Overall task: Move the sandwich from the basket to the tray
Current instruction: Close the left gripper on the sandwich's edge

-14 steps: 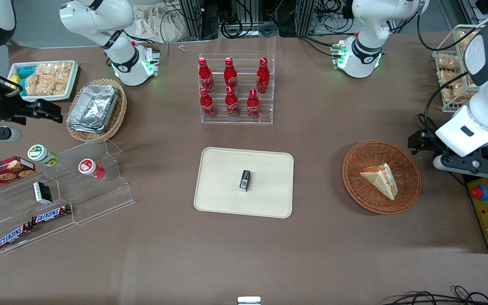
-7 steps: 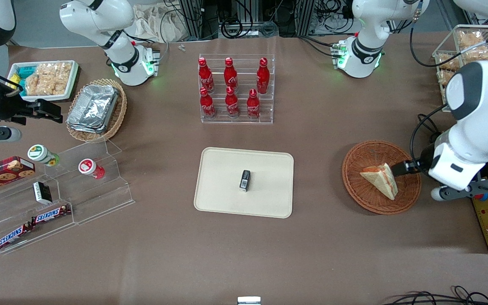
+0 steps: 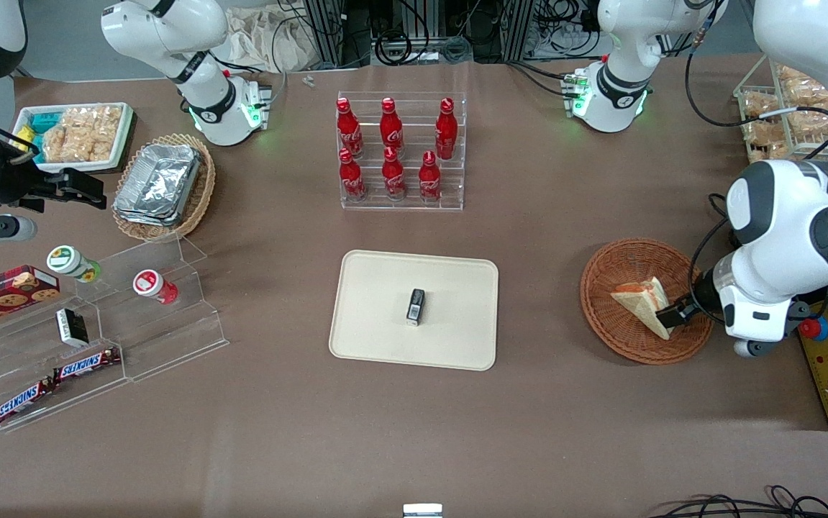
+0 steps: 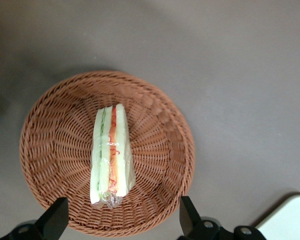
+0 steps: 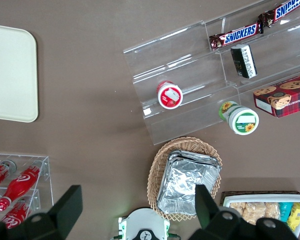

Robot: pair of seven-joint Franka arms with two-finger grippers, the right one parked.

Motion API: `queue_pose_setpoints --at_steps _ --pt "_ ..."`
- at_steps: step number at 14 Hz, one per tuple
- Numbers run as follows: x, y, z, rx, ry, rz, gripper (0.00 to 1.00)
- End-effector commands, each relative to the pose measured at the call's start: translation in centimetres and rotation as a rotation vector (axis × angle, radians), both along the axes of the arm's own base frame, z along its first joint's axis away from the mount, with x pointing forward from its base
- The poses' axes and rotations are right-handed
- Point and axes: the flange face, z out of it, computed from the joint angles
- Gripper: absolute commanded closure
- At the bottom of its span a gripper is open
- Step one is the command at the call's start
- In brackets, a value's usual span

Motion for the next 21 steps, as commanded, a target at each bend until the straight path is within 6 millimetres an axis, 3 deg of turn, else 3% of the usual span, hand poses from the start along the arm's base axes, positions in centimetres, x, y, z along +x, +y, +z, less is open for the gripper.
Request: queue_pose_setpoints --at_steps 1,4,11,16,18,21 --pt "-0.6 -0.1 -1.4 0.008 0.012 0.074 0.0" --pt "-1.1 0.1 -3.4 0.011 0.025 0.099 0.0" --pt "-1.4 1.0 -5.2 0.012 0.038 0.161 0.0" --pt "-2.0 1.1 -7.9 0.011 0.043 0.191 0.0" --pt "-2.6 3.5 -9.2 0.005 0.012 0.234 0.0" --pt "-2.7 4.3 -10.3 0.0 0.003 0.252 0.0"
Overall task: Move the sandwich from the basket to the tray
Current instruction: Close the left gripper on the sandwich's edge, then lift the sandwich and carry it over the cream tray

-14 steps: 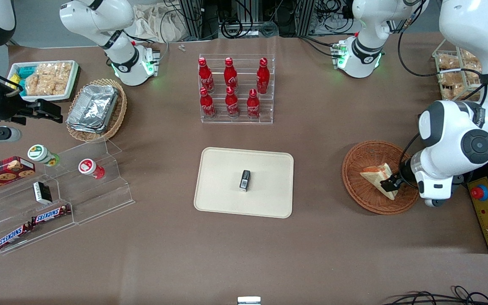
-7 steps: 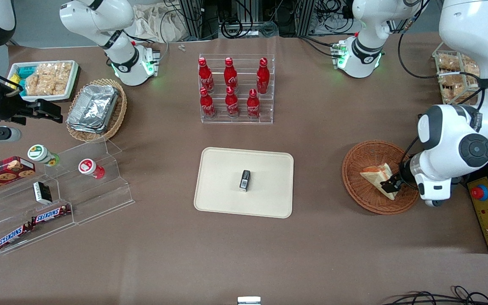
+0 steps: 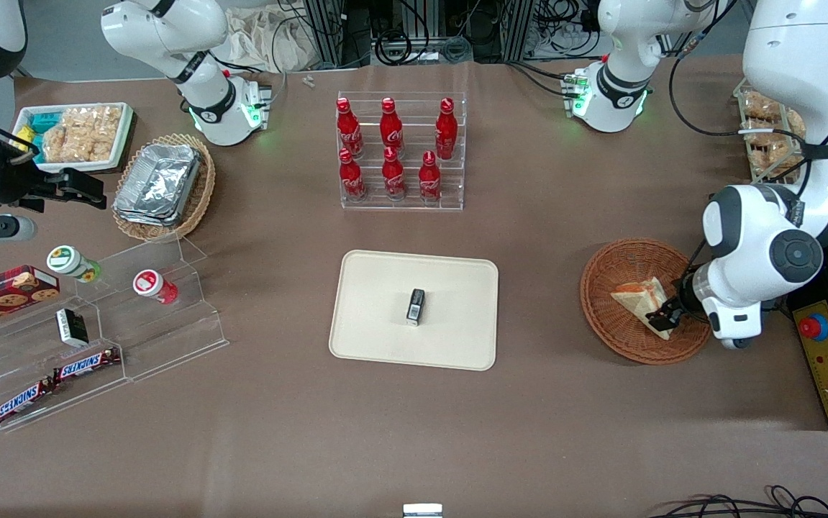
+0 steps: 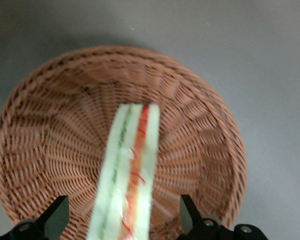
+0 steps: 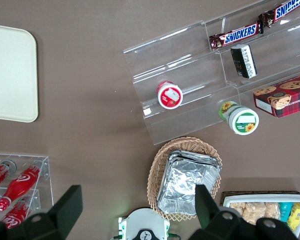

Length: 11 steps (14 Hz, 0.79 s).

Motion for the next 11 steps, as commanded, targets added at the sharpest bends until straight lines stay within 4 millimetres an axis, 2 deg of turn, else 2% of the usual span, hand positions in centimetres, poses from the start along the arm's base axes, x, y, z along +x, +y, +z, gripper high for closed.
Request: queue_pose_setpoints --at_steps 1,5,9,10,11 --pt "-0.4 0.2 -0.9 0.0 -0.016 0.02 0.0" --pt "-1.2 -0.5 -2.5 -0.003 -0.023 0.044 0.0" --pt "-3.1 -1.3 -4.2 -0.002 -0.008 0.032 0.0" --pt "-3.1 -2.2 -4.3 -0.007 -0.01 0.02 0.15" --pt "-3.2 -2.8 -4.3 -0.011 -0.009 0.012 0.44"
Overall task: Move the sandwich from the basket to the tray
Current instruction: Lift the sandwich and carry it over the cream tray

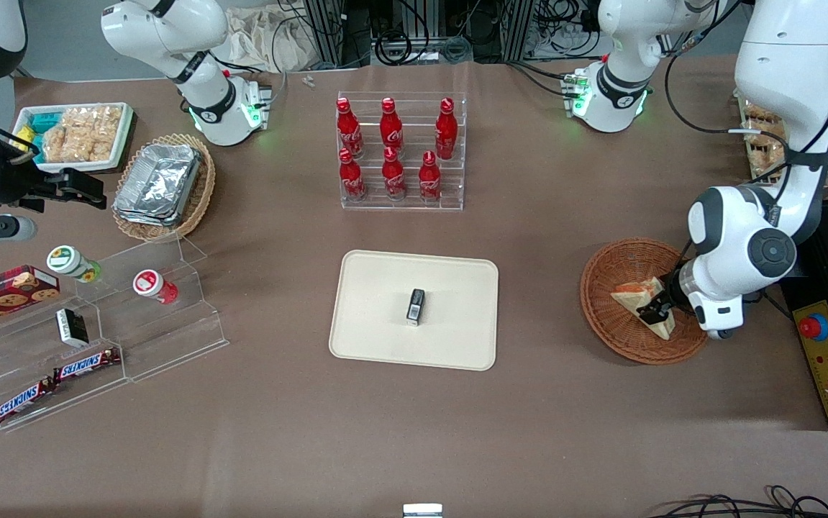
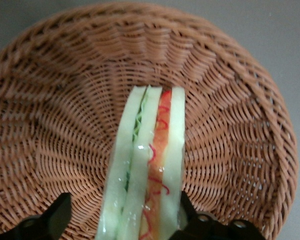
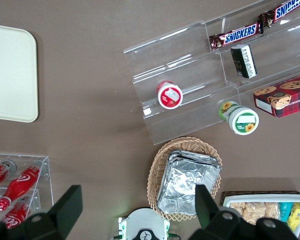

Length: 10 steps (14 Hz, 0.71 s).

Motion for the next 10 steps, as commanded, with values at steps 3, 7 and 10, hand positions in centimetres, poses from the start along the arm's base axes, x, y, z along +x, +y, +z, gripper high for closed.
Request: queue_pose_setpoints --at_steps 3,7,10 --pt "-0.9 -3.2 0.0 0.007 -0.018 -0.047 1.0" --pt "0.2 -3.2 5.4 0.066 0.023 -0.116 1.0" --pt "2.4 -5.4 12.8 0.076 0.097 -0.16 1.0"
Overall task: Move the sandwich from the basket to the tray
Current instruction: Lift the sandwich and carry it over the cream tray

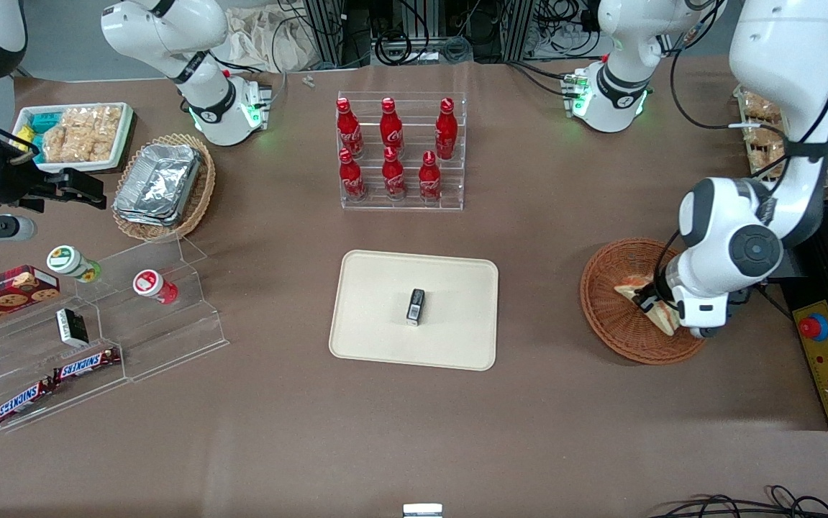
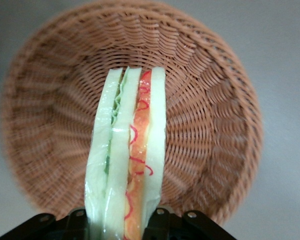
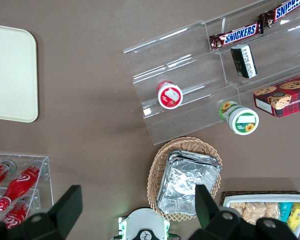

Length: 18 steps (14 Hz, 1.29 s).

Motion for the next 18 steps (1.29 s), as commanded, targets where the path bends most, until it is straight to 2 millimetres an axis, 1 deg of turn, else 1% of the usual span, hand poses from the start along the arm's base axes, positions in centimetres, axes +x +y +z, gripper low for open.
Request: queue_pose_setpoints --at_steps 1,2,3,4,5,6,7,8,9,10,11,12,13,15,16,18 --pt "1.6 -2.7 7.8 0.02 0.032 -0.05 1.0" --pt "1.7 -4.1 9.8 0.016 0.043 -0.07 1.0" --pt "1.6 -6.0 11.6 0.009 0.05 -0.103 1.0" --pt "1.3 -8.2 13.0 -0.008 0.056 -0.152 1.0" --pt "0.7 -10.6 13.7 -0.025 0.061 -0.211 1.0" --pt "0.0 -13.1 13.9 -0.038 0.057 -0.255 1.0" --pt "-0.6 -15.5 13.6 -0.055 0.052 -0.301 1.0" --pt "-0.8 -18.2 12.8 -0.079 0.032 -0.351 1.0" --pt "-1.5 -21.7 12.3 -0.108 0.002 -0.41 1.0" --pt "-1.9 -24.3 11.3 -0.122 -0.016 -0.457 1.0" --pt "-2.2 -26.5 10.2 -0.113 -0.041 -0.529 1.0" --pt "-2.5 -28.1 9.1 -0.104 -0.063 -0.584 1.0" --pt "-2.7 -29.4 8.3 -0.111 -0.079 -0.609 1.0" --pt "-3.0 -30.5 7.0 -0.125 -0.078 -0.643 1.0" --pt "-3.2 -31.4 6.0 -0.136 -0.076 -0.683 1.0" --pt "-2.7 -32.1 3.2 -0.161 -0.095 -0.702 1.0"
